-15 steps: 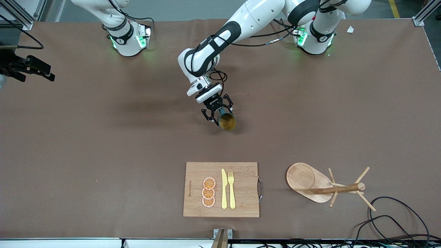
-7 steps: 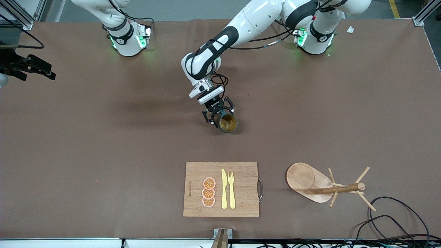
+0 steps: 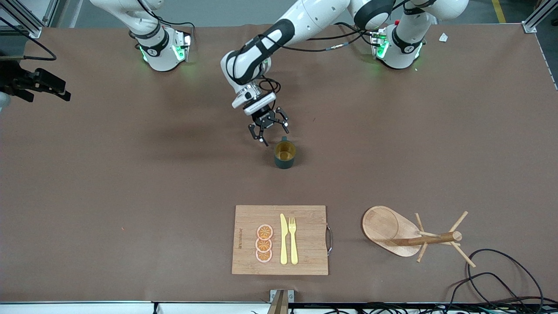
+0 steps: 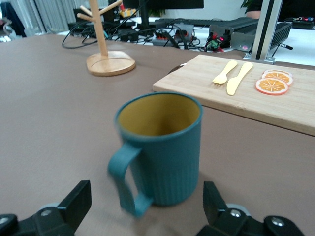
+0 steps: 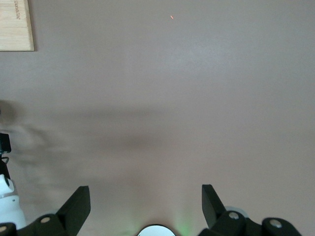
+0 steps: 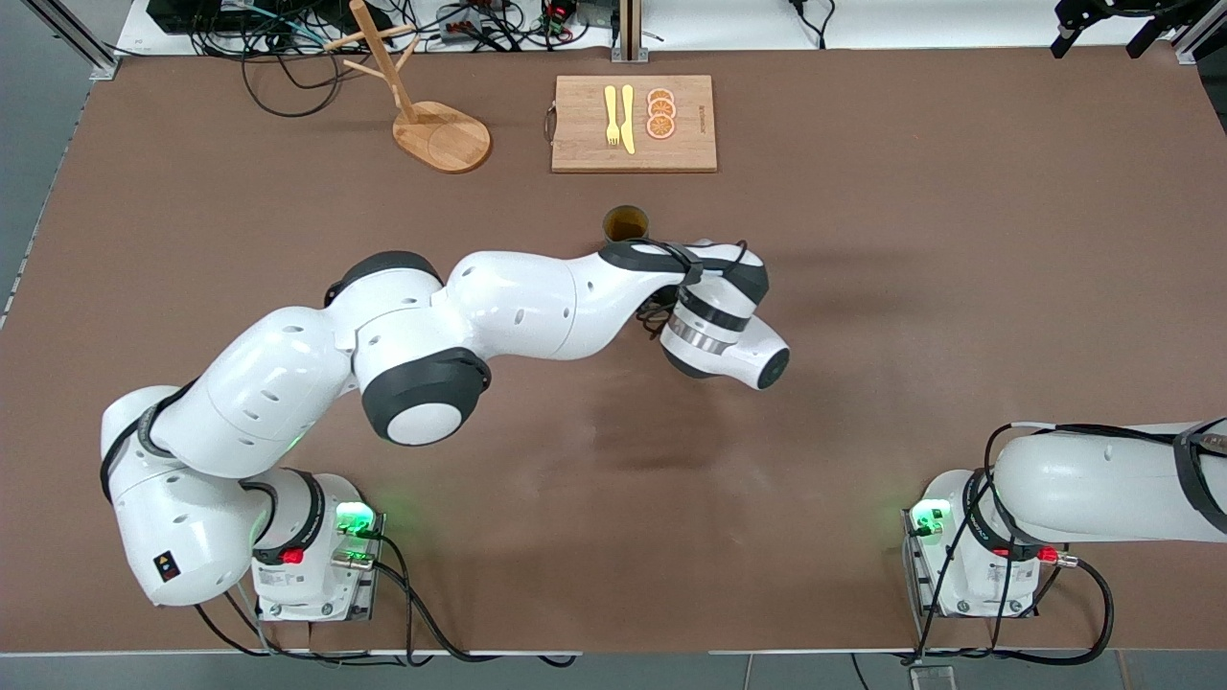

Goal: Transfer cup from left to right arm and place
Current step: 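Raise the left gripper while the right gripper reaches the teal mug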

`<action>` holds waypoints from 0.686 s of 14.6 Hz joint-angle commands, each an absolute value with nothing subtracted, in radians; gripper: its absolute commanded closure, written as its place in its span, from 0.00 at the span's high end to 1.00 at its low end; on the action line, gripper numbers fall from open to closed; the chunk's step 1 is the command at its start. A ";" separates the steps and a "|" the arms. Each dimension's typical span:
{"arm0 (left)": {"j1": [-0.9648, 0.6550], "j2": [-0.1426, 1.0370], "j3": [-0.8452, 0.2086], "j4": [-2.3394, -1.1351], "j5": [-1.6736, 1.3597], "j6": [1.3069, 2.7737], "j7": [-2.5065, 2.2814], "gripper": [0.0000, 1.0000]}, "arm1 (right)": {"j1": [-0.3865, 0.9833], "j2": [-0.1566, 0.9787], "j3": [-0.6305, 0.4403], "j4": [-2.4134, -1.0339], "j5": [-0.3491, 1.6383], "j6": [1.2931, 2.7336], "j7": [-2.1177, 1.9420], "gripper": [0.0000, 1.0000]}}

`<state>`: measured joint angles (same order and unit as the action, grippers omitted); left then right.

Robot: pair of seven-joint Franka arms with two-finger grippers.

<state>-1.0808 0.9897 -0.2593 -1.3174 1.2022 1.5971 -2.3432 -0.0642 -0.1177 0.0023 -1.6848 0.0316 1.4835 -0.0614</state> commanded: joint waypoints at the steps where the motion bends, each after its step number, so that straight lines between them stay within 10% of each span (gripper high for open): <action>1: -1.080 0.901 -0.293 -1.319 1.141 1.578 -2.339 1.00 | -0.066 -0.088 0.006 -1.709 0.049 1.522 -0.054 1.00; 10: -0.856 0.510 -0.298 -1.318 0.770 1.594 -1.995 0.99 | -0.003 0.035 0.011 -1.710 0.195 1.640 0.135 1.00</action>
